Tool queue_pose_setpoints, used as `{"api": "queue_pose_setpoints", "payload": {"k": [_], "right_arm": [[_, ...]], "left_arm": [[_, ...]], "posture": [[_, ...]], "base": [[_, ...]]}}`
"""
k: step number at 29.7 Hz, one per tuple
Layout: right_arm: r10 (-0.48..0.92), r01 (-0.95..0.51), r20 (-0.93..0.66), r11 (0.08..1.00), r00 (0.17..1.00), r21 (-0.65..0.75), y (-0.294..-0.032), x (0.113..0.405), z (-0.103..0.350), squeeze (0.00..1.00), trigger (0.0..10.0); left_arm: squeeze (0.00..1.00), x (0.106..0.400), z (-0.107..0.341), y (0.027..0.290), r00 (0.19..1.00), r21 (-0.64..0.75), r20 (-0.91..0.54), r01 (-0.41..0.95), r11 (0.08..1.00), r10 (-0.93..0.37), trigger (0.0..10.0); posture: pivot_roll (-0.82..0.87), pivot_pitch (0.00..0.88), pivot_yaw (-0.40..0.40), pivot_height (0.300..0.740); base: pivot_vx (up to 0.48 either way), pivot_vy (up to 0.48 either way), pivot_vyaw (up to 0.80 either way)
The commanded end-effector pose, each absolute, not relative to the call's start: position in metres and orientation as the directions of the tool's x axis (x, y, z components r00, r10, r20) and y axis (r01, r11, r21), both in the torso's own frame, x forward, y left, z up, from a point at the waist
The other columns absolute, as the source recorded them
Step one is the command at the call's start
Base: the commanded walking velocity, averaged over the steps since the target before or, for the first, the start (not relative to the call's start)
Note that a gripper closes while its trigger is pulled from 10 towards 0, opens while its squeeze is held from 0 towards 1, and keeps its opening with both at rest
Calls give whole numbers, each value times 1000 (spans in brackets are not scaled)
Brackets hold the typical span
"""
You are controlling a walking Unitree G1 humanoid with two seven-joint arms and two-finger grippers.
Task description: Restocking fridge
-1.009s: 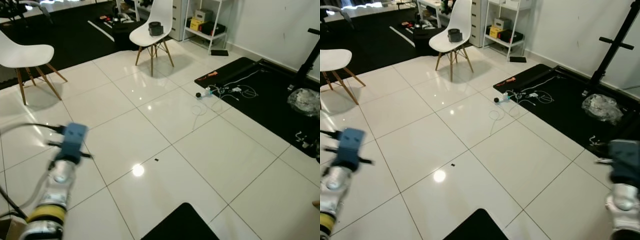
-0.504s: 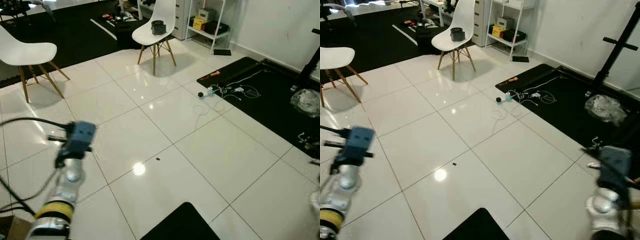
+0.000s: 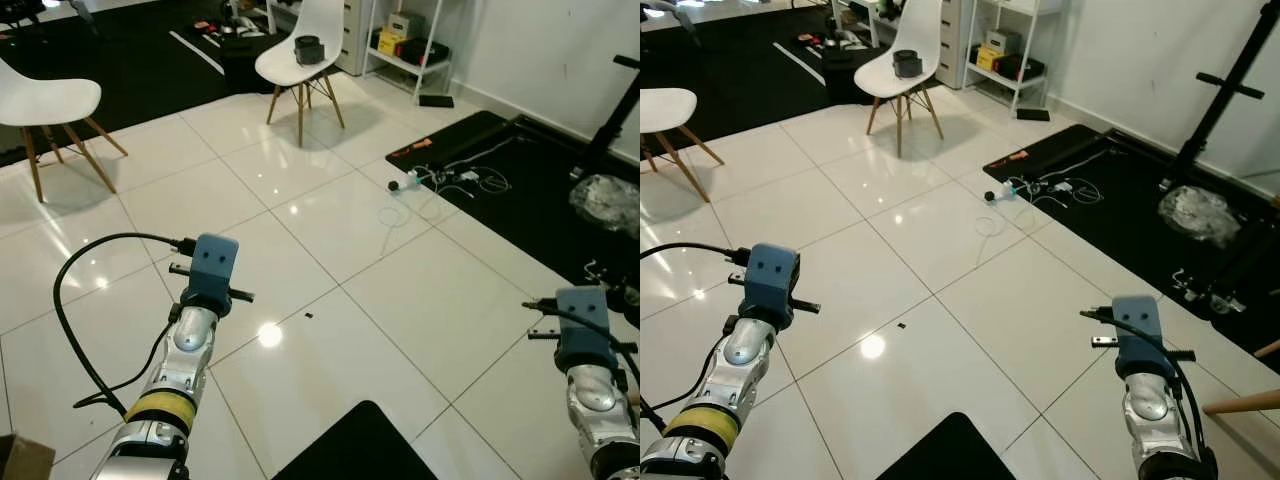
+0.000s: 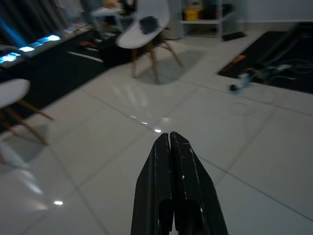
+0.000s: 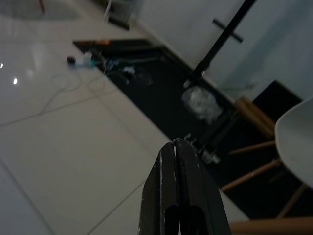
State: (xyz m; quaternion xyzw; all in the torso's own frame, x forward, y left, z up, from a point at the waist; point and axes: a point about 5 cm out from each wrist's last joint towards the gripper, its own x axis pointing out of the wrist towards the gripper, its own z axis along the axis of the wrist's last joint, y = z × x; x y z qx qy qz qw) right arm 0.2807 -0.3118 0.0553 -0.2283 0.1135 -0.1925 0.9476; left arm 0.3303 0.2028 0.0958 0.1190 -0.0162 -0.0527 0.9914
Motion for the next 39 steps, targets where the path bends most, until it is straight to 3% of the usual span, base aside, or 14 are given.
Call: {"api": "queue_pose_setpoints", "payload": {"k": [1,7,10,14,19,30,39], "right_arm": [[-469,393,-30,773,883,-498,-325,285,75,0,10000],[-550,498,53,707,834,-503,-341,284,91,0,10000],[-533,491,56,726,844,-482,-336,287,91,0,10000],[-506,464,41,751,861,-470,-327,291,87,0,10000],[-473,423,31,756,881,-500,-327,293,90,0,10000],[-515,488,90,722,852,-491,-342,292,104,0,10000],[-454,444,92,778,886,-445,-323,300,102,0,10000]], "left_arm": [[0,332,98,204,993,206,15,114,972,-120,10000],[0,334,98,207,990,211,-2,136,968,-138,10000],[0,334,100,210,993,212,9,113,971,-117,10000],[0,333,103,216,996,190,35,72,979,-80,10000],[0,328,97,215,998,146,40,35,989,-41,10000],[0,328,95,206,996,131,24,84,988,-88,10000],[0,333,97,204,997,134,17,67,989,-70,10000]], "posture": [[-1,56,36,740],[-4,52,67,740],[9,46,74,740],[-4,40,-1,740],[-13,44,-18,740],[-14,25,51,740],[-10,33,29,740]], "base": [[0,0,0],[0,0,0],[0,0,0],[0,0,0],[0,0,0],[0,0,0],[0,0,0]]}}
